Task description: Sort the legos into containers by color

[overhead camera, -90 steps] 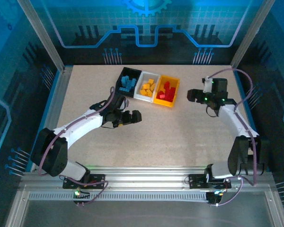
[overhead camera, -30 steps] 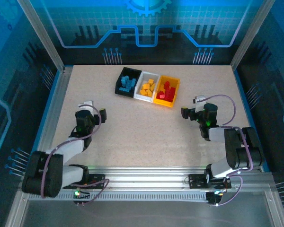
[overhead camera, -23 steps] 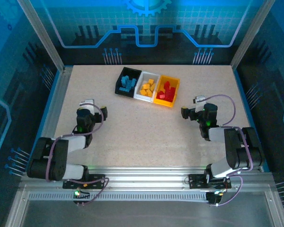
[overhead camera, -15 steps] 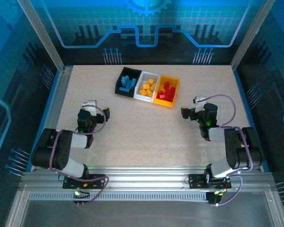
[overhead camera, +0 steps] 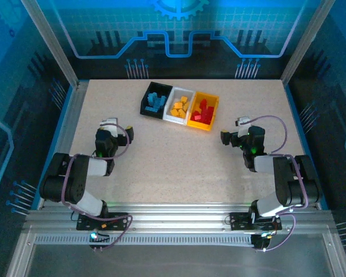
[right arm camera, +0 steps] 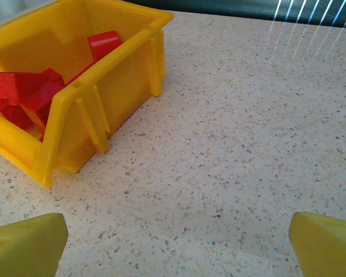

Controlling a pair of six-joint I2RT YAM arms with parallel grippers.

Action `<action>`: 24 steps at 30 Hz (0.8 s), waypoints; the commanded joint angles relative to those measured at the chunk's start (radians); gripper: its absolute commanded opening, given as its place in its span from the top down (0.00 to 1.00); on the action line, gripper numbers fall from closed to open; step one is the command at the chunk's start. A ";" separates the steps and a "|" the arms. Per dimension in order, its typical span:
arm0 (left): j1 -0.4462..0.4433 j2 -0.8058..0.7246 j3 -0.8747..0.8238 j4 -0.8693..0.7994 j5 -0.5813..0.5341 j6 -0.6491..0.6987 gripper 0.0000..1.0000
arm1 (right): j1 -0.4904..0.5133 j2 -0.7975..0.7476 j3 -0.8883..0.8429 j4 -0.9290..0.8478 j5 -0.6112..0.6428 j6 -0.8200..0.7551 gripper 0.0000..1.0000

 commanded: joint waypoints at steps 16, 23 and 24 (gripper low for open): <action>0.010 0.009 0.011 -0.007 -0.015 -0.002 0.01 | 0.011 0.004 -0.001 0.037 0.051 -0.004 0.00; 0.010 0.009 0.010 -0.007 -0.015 -0.002 0.01 | 0.008 0.007 0.004 0.031 0.043 -0.002 0.00; 0.010 0.009 0.011 -0.006 -0.015 -0.002 0.01 | 0.008 0.006 0.002 0.034 0.044 -0.003 0.00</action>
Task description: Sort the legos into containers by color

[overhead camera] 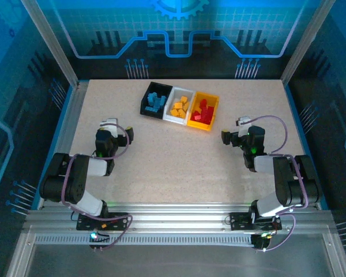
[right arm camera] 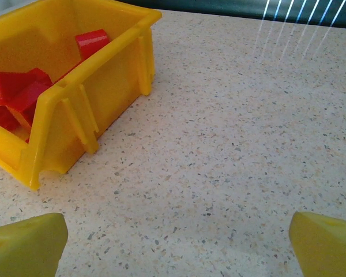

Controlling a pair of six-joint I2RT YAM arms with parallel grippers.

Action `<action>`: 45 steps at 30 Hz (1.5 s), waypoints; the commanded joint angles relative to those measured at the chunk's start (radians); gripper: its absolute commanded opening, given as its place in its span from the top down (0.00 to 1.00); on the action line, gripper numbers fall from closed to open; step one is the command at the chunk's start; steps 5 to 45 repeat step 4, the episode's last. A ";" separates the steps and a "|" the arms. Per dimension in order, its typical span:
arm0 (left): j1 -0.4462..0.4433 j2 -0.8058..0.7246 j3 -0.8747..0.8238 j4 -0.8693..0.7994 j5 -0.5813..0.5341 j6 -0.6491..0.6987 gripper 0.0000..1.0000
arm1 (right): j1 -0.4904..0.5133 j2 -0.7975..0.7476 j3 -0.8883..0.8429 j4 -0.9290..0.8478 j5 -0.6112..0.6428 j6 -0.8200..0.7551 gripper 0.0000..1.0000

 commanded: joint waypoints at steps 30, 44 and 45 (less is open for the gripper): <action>0.009 0.009 0.011 0.005 -0.011 -0.002 0.01 | 0.009 0.005 0.002 0.036 0.013 -0.003 0.00; 0.009 0.009 0.011 0.005 -0.011 -0.002 0.01 | 0.009 0.005 0.002 0.036 0.013 -0.003 0.00; 0.009 0.009 0.011 0.005 -0.011 -0.002 0.01 | 0.009 0.005 0.002 0.036 0.013 -0.003 0.00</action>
